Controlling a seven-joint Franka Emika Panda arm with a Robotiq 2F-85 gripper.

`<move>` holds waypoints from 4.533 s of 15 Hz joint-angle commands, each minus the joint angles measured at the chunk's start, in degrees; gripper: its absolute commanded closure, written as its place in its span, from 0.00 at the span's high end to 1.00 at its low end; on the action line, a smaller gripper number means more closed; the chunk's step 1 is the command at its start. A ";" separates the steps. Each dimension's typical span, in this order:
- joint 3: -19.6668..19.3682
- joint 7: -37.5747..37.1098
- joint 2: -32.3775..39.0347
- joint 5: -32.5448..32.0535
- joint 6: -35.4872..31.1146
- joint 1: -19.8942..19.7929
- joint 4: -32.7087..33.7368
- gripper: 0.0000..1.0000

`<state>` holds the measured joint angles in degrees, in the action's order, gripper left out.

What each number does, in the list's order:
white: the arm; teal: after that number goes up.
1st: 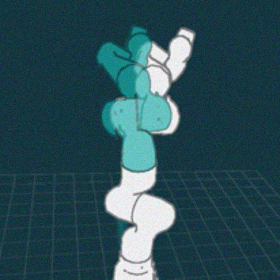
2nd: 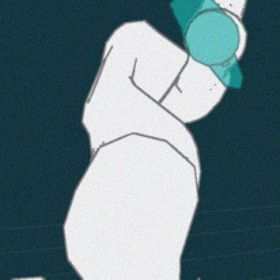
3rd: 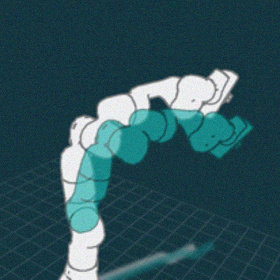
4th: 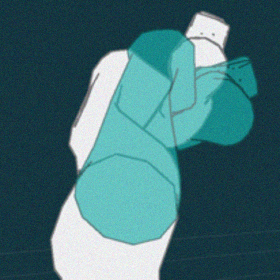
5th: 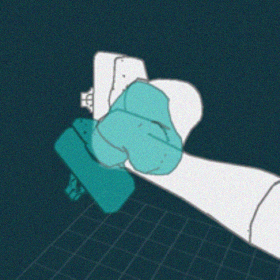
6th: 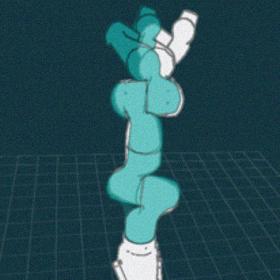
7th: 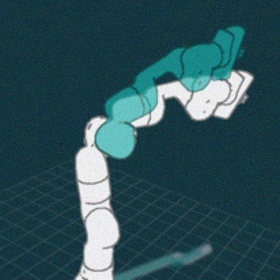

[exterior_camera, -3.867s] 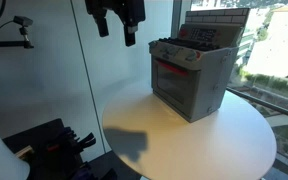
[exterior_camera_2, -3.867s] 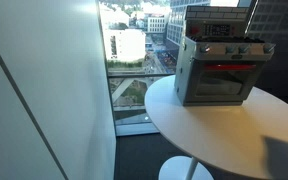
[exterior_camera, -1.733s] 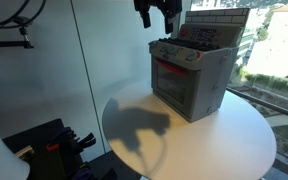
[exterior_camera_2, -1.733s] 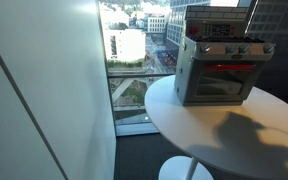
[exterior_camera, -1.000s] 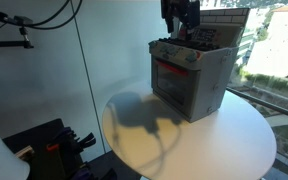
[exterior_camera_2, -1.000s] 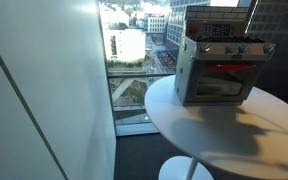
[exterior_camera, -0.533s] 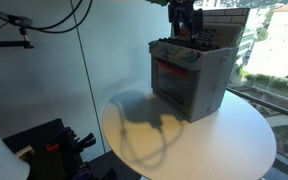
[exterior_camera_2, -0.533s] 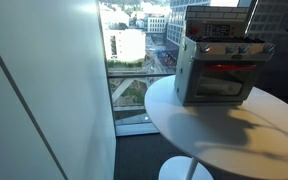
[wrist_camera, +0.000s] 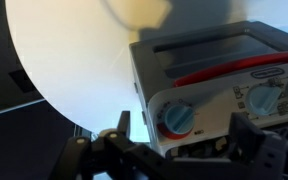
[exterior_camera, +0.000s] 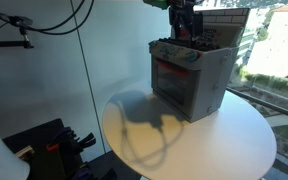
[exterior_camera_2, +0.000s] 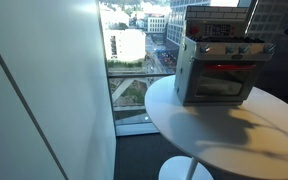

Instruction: Turn the knob on the far right to the left

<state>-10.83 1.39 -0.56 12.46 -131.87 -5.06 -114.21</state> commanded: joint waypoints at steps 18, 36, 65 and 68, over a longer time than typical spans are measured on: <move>4.86 -1.16 7.70 14.49 -14.09 -1.51 1.49 1.00; 6.80 -0.37 9.82 18.91 -18.86 -1.94 2.19 1.00; 7.12 -1.38 9.56 18.75 -20.83 -3.19 0.87 0.11; 6.78 -1.63 9.33 16.67 -20.37 -3.05 0.66 0.11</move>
<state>-4.62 0.25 8.72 30.63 -151.93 -8.47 -114.32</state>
